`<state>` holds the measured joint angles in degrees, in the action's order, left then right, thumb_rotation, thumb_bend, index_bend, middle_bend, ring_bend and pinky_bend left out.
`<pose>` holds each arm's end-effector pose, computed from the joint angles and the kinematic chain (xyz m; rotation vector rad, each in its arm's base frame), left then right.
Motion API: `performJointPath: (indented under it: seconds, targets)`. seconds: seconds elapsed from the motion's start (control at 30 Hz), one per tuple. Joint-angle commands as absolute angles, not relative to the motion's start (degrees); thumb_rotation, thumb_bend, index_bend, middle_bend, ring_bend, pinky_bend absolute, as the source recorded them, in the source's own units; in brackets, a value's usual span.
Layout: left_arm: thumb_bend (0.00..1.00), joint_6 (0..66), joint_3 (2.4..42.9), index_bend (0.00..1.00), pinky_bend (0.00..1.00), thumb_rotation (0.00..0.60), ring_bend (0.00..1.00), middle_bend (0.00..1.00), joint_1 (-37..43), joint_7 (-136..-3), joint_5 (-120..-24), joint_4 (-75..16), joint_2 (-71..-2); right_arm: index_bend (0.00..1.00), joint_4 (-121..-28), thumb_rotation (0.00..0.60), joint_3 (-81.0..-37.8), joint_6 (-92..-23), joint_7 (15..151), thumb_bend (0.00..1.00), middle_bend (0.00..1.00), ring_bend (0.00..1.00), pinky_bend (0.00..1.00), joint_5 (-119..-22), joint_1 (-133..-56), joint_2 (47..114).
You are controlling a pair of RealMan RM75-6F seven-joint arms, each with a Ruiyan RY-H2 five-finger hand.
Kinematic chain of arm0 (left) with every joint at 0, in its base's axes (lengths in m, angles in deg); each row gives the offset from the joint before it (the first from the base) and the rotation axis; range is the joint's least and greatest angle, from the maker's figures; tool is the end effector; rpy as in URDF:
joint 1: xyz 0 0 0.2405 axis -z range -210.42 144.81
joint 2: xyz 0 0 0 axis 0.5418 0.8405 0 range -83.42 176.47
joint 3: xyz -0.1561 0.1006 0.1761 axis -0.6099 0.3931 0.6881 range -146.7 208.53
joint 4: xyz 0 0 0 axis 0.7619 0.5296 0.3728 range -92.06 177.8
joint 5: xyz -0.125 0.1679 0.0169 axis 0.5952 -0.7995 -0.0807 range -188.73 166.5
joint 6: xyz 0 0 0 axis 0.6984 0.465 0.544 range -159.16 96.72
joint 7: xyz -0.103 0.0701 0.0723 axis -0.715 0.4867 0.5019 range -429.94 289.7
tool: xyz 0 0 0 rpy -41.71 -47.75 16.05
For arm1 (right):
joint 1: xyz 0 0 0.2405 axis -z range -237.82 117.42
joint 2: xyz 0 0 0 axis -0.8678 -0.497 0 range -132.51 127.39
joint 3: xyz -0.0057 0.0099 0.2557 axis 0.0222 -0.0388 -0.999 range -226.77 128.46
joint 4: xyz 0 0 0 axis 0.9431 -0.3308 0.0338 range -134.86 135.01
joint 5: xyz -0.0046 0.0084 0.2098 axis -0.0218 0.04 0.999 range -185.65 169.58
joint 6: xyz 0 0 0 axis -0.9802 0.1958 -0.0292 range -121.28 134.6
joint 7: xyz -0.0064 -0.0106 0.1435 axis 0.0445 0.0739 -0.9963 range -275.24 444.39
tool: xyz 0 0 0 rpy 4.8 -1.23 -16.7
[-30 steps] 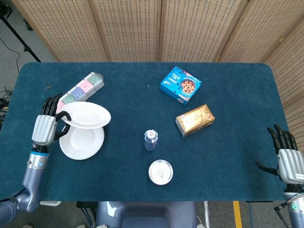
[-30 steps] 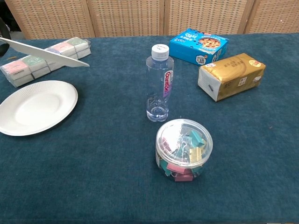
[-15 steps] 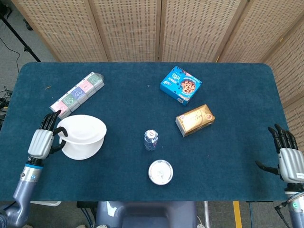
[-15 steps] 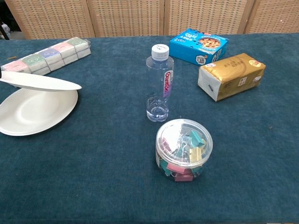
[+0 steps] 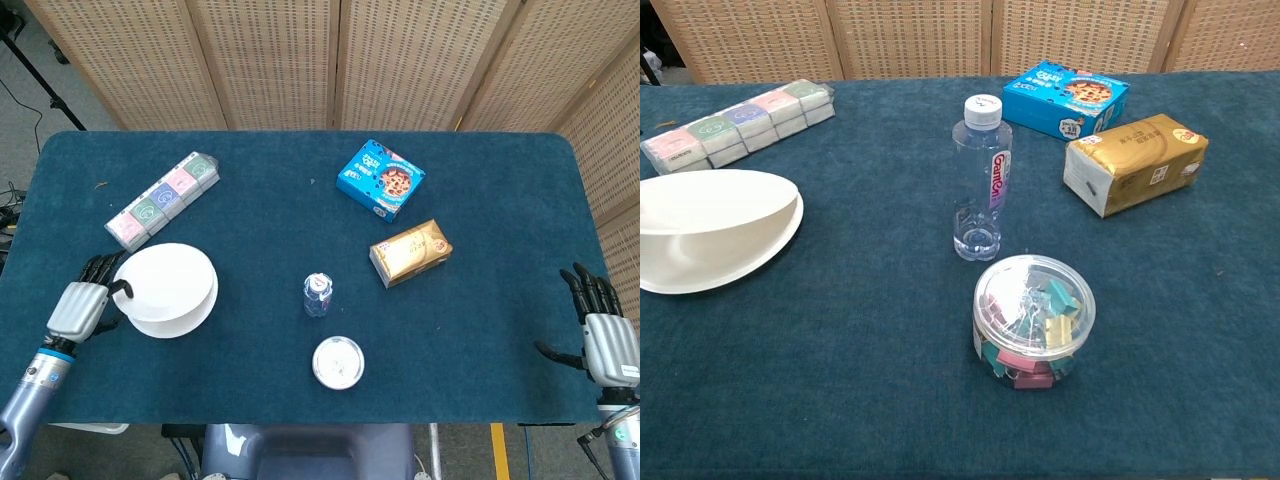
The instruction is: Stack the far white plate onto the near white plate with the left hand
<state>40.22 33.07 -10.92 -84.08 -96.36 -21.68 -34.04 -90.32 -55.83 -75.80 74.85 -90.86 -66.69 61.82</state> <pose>-0.3319 0.2707 0.0742 -1.6580 -0.9749 -0.9003 -0.3156 -0.2044 0.1679 1.2842 -0.9999 1.0317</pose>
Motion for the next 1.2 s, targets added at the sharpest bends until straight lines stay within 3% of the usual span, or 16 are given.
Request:
performJointPath:
  seconds: [0.03,0.17,0.4,0.73,0.93,1.2]
  targets:
    - [0.26,38.4,33.0,0.20,0.00,0.600,0.00,0.00,-10.6,-82.7,-95.4,-24.3,-32.7,0.00,-90.4,0.600,-55.8,-75.8,75.0,0.00,0.00,0.00,0.00,-90.9,-66.7,61.8]
    - [0.16,37.7,33.2,0.06,0.00,0.600,0.00,0.00,-10.6,-82.7,-96.0,-25.9,-31.6,0.00,-90.5,0.600,-55.8,-75.9,75.2,0.00,0.00,0.00,0.00,-90.9,-66.7,61.8]
    - [0.09,36.1,34.0,0.00,0.00,0.600,0.00,0.00,-10.6,-82.1,-96.6,-29.0,-28.5,0.00,-90.6,0.600,-55.8,-76.0,75.3,0.00,0.00,0.00,0.00,-90.8,-66.6,61.8]
    - [0.09,37.1,33.1,0.00,0.00,0.600,0.00,0.00,-11.8,-83.5,-96.0,-31.3,-26.5,0.00,-90.9,0.600,-55.9,-76.2,75.3,0.00,0.00,0.00,0.00,-90.7,-66.6,61.6]
    - [0.09,27.5,35.7,0.03,0.00,0.600,0.00,0.00,-8.1,-86.4,-97.5,-37.5,-22.4,0.00,-91.2,0.600,-55.8,-76.4,75.5,0.00,0.00,0.00,0.00,-91.0,-66.5,61.6]
    - [0.09,22.3,36.4,0.04,0.00,0.600,0.00,0.00,-5.1,-84.1,-98.4,-41.8,-19.8,0.00,-91.2,0.600,-55.9,-76.3,75.4,0.00,0.00,0.00,0.00,-90.8,-66.5,61.5]
